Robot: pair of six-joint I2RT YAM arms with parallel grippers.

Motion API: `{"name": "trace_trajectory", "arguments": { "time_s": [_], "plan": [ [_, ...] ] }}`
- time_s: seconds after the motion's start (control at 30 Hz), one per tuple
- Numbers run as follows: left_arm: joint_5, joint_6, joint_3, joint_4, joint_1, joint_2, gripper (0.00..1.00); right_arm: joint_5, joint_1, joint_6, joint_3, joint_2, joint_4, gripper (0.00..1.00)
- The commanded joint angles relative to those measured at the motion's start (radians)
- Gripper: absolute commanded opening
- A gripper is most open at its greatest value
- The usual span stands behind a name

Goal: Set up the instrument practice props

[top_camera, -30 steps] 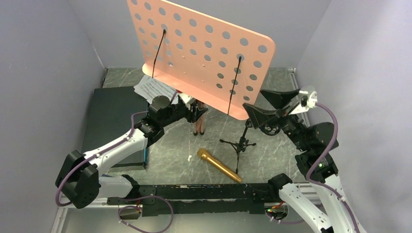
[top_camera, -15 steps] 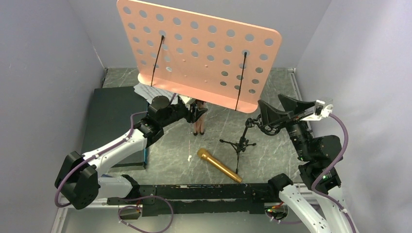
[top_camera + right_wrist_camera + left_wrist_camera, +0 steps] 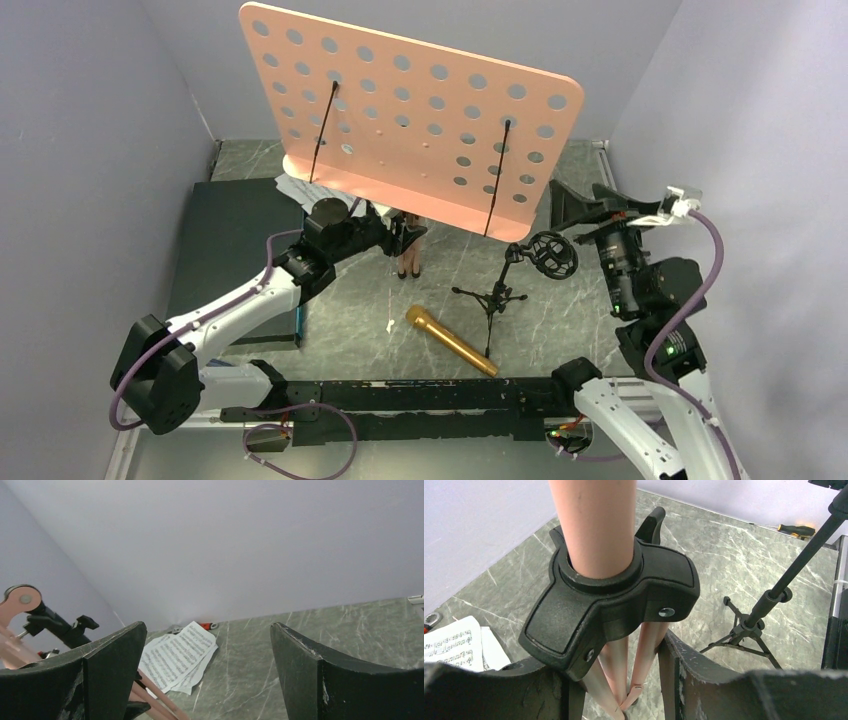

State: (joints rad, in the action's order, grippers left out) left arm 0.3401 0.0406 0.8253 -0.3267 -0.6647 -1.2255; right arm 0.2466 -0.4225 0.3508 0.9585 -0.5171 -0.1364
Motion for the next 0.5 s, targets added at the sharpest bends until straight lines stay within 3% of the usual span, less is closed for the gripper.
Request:
{"name": "trace_trajectory", "arguments": {
  "time_s": [0.0,0.27,0.47],
  "plan": [
    [0.025,0.002,0.05,-0.019,-0.001,0.041,0.03,0.02,-0.003,0.007,0.064,-0.091,-0.035,0.99],
    [0.055,-0.009,0.073,0.009,0.0,0.044,0.03,-0.138,0.03,0.024,0.096,-0.277,-0.051,0.99],
    [0.076,-0.018,0.074,0.021,0.0,0.045,0.03,-0.578,0.252,0.189,0.02,-0.365,0.172,0.99]
  ]
}}
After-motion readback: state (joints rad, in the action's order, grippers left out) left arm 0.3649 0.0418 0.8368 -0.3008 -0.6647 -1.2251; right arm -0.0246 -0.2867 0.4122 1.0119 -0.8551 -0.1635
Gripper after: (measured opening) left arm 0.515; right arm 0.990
